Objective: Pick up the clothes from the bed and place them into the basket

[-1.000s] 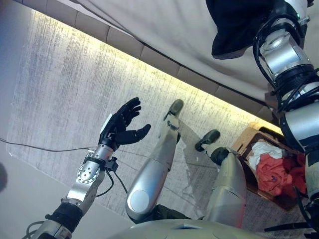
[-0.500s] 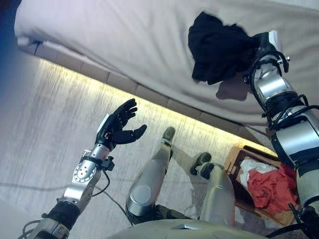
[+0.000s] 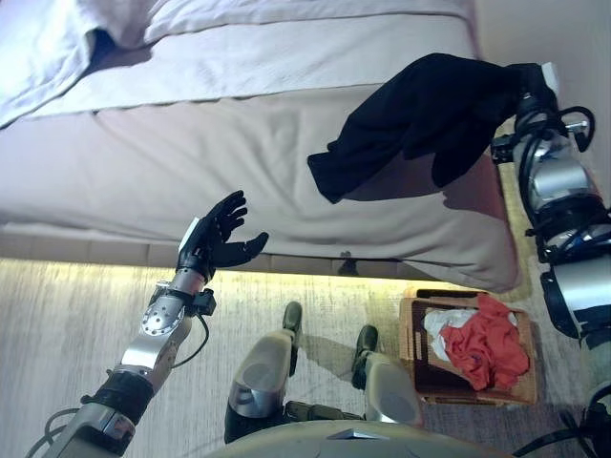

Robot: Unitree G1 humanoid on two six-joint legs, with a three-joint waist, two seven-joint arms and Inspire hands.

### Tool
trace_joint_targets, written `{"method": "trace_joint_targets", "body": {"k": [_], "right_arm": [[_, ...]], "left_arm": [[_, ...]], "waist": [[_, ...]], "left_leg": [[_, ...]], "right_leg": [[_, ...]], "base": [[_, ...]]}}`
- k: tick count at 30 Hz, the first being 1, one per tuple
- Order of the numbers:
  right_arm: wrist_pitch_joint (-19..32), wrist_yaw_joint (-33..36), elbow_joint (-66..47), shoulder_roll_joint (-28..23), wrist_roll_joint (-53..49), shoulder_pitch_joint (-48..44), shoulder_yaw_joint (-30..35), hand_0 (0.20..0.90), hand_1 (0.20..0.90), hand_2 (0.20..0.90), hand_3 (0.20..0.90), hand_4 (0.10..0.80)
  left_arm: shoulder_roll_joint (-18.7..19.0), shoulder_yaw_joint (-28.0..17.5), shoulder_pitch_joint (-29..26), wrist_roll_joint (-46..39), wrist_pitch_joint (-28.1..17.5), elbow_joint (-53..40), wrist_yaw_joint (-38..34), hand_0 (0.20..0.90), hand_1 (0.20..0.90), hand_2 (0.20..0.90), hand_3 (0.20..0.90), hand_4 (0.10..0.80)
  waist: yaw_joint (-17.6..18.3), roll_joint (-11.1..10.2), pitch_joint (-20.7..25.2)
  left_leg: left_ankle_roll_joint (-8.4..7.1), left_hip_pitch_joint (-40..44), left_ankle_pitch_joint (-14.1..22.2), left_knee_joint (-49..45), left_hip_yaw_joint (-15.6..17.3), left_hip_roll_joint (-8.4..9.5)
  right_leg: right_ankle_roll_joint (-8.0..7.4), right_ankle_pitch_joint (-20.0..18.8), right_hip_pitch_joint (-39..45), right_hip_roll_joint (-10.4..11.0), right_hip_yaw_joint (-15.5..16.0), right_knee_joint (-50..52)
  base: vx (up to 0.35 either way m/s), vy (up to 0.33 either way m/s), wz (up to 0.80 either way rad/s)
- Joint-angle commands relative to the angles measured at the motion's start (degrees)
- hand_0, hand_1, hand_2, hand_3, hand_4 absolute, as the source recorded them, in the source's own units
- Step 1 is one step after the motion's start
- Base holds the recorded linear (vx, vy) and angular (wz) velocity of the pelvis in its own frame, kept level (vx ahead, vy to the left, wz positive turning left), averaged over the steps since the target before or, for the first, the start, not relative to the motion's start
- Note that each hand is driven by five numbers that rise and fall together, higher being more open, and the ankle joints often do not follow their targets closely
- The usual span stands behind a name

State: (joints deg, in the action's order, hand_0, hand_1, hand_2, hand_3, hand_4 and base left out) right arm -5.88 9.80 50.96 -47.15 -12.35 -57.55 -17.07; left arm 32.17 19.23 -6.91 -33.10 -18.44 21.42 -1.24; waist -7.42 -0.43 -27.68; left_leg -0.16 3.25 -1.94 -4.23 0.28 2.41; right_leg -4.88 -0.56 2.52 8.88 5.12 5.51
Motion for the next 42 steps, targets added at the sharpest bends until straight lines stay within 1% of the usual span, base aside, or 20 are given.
{"method": "trace_joint_targets", "body": {"k": [1,5,8,11,12,13,17,20,27,31,35,40,42], "right_arm": [[6.5,1.4,-5.6,-8.7,0.4,4.7,-1.1,0.3,0.3,0.3,0.2,0.1],[7.1,1.2,-8.4,-10.2,0.9,9.9,2.3,0.3,0.3,0.3,0.2,0.1],[5.7,1.6,-11.3,-11.4,2.3,15.0,5.3,0.3,0.3,0.3,0.2,0.1],[5.5,2.0,-12.0,-12.1,2.0,18.1,7.8,0.3,0.3,0.3,0.2,0.1],[5.3,2.1,-12.0,-12.5,2.0,19.1,9.0,0.3,0.3,0.3,0.2,0.1],[5.3,2.1,-12.0,-12.5,2.0,19.1,9.0,0.3,0.3,0.3,0.2,0.1],[5.5,1.5,-13.0,-13.3,3.0,22.1,11.7,0.3,0.3,0.3,0.2,0.1],[5.5,1.4,-14.7,-12.8,4.0,26.1,14.1,0.3,0.3,0.3,0.2,0.1],[6.6,0.4,-15.5,-12.2,3.6,29.1,17.0,0.3,0.3,0.3,0.2,0.1],[6.6,-1.1,-14.8,-11.7,3.5,29.5,16.9,0.3,0.3,0.3,0.2,0.1],[5.9,-3.8,-13.9,-10.0,3.4,29.3,14.9,0.3,0.3,0.3,0.2,0.1],[2.4,-7.1,-12.6,-7.0,4.1,29.2,11.9,0.3,0.3,0.3,0.2,0.1],[1.3,-8.1,-9.9,-4.8,4.5,28.7,10.0,0.3,0.3,0.3,0.2,0.1]], "left_arm": [[-2.7,0.3,2.2,2.8,-3.0,1.7,-0.5,0.9,0.9,0.9,0.9,0.8],[-3.4,0.2,1.2,2.9,-3.1,3.8,-0.3,0.9,0.9,0.9,0.9,0.8],[-4.2,-0.4,0.2,2.6,-3.1,5.1,1.0,0.9,0.9,0.9,0.9,0.8],[-4.3,-0.3,-0.6,3.2,-2.8,5.3,1.7,0.9,0.9,0.9,0.9,0.8],[-4.9,0.1,-1.4,3.7,-2.9,6.2,2.3,0.9,0.9,0.9,0.9,0.8],[-4.9,0.1,-1.4,3.7,-2.9,6.2,2.3,0.9,0.9,0.9,0.9,0.8],[-5.4,0.5,-1.9,4.4,-2.9,7.3,3.7,0.9,0.9,0.9,0.9,0.8],[-5.9,0.4,-2.8,4.3,-2.4,8.4,4.2,0.9,0.9,0.9,0.9,0.8],[-8.0,0.6,-4.0,5.1,-2.2,10.0,4.5,0.9,0.9,0.9,0.9,0.8],[-8.5,0.7,-4.2,5.4,-2.2,10.5,4.8,0.9,0.9,0.9,0.9,0.8],[-9.1,0.6,-5.0,5.7,-1.5,10.8,4.8,0.9,0.9,0.9,0.9,0.8],[-9.6,0.6,-6.0,6.4,-1.1,11.5,4.8,0.9,0.9,0.9,0.9,0.8],[-9.7,0.7,-6.7,6.3,-1.0,11.9,4.6,0.9,0.9,0.9,0.9,0.8]], "waist": [[4.7,-1.0,16.2],[7.3,-0.9,18.0],[9.4,-1.0,19.0],[10.4,-1.2,19.5],[11.3,-1.2,19.8],[11.3,-1.2,19.8],[13.5,-0.7,20.5],[15.2,-0.3,20.9],[17.6,0.1,20.8],[18.1,0.2,20.9],[18.5,0.3,21.0],[18.6,0.3,20.8],[18.5,0.5,20.6]], "left_leg": [[0.79,-0.2,5.2,0.7,0.1,-1.07],[0.43,2.2,4.5,4.5,1.6,-1.99],[0.2,3.6,4.1,6.6,3.0,-2.56],[0.15,4.1,4.1,7.4,3.5,-2.78],[0.06,4.6,4.2,7.8,4.1,-2.97],[0.06,4.6,4.2,7.8,4.1,-2.97],[0.07,5.5,4.5,8.4,5.5,-3.46],[0.1,5.6,4.9,8.0,6.2,-3.7],[-0.35,5.5,5.8,6.6,8.4,-4.48],[-0.64,5.7,6.0,6.5,9.3,-4.74],[-0.89,5.6,6.1,6.0,10.0,-5.01],[-1.06,5.4,6.1,5.7,10.3,-5.2],[-1.09,5.5,6.1,5.7,10.4,-5.25]], "right_leg": [[2.96,0.9,-0.9,-4.7,-1.4,-0.7],[2.25,-0.8,0.0,-5.3,-4.2,-3.5],[1.89,-1.4,0.3,-5.7,-5.7,-4.4],[1.86,-1.4,0.3,-6.2,-6.9,-4.7],[1.81,-1.7,0.3,-6.4,-7.7,-5.2],[1.81,-1.7,0.3,-6.4,-7.7,-5.2],[1.88,-1.5,0.2,-7.2,-9.7,-5.0],[2.01,-1.2,-0.5,-8.0,-11.4,-4.3],[2.09,-1.5,-1.2,-8.6,-13.6,-4.5],[1.93,-1.8,-1.2,-8.6,-14.0,-5.1],[1.83,-1.9,-1.6,-8.6,-14.4,-5.0],[1.82,-2.1,-2.0,-8.6,-14.3,-4.7],[1.79,-2.1,-2.1,-8.5,-14.1,-4.7]], "base": [[0.045,0.0,-0.47],[0.024,-0.006,-0.42],[0.017,-0.033,-0.42],[-0.015,-0.053,-0.37],[-0.014,-0.034,-0.31],[-0.01,-0.032,-0.23],[-0.002,-0.023,-0.19],[-0.01,-0.034,-0.13],[-0.03,-0.01,-0.23],[-0.009,-0.004,-0.17],[-0.006,-0.011,-0.16],[-0.002,-0.004,-0.02],[0.0,0.0,0.0]]}}
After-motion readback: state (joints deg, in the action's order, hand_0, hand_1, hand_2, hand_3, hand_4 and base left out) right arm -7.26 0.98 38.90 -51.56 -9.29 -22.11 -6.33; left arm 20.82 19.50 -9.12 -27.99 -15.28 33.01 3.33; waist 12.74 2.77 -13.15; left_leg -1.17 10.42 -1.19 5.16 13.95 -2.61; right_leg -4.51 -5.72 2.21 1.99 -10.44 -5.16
